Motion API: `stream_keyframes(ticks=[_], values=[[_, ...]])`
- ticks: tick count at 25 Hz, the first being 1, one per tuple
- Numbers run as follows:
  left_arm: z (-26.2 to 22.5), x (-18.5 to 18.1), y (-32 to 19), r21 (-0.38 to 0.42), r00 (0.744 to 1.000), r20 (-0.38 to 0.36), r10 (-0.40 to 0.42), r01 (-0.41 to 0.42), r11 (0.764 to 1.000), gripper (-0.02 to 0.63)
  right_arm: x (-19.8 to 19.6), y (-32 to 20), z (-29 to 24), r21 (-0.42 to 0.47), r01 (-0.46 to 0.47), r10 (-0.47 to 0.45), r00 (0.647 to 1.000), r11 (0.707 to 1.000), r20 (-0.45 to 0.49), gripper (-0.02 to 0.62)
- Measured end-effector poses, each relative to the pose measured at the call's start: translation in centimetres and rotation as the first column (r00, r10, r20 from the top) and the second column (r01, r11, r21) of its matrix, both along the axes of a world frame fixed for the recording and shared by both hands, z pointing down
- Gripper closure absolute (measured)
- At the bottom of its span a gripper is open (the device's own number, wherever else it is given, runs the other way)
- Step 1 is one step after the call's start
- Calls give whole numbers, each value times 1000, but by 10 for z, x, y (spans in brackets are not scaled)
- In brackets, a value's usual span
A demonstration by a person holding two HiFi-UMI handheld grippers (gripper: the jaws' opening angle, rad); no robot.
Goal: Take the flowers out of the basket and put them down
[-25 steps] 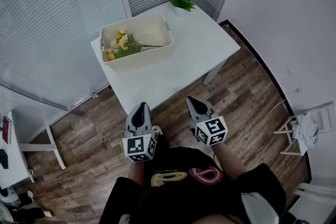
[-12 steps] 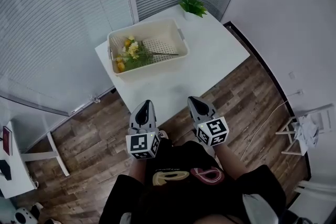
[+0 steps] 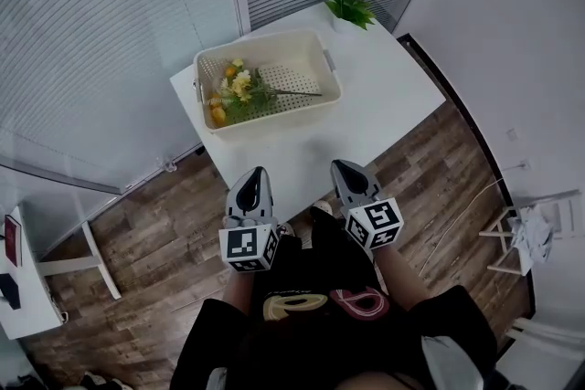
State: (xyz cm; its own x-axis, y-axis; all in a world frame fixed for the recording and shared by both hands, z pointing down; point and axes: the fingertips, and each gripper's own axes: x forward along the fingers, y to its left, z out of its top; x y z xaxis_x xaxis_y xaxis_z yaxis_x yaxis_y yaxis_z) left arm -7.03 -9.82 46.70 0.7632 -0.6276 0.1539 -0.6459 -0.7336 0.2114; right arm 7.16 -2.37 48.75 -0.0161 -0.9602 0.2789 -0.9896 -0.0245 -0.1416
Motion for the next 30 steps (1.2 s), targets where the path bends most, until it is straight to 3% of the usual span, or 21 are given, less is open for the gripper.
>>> stream_keyframes(ticks=[11, 19, 27, 30], values=[[-10, 1, -35, -7, 988, 5, -155, 155, 988, 589, 5, -74, -14, 12, 178, -177, 984, 984, -3, 586], [-10, -12, -58, -16, 945, 2, -328, 328, 945, 589, 9, -116, -30, 31, 320, -319, 947, 947, -19, 586], [-13, -7, -68, 3, 913, 11, -408, 408, 913, 589, 26, -155, -70, 90, 413, -410, 910, 906, -58, 581], [-18, -5, -73, 13, 900, 5, -436, 436, 900, 589, 32, -169, -69, 54, 462, -460, 887, 885, -43, 515]])
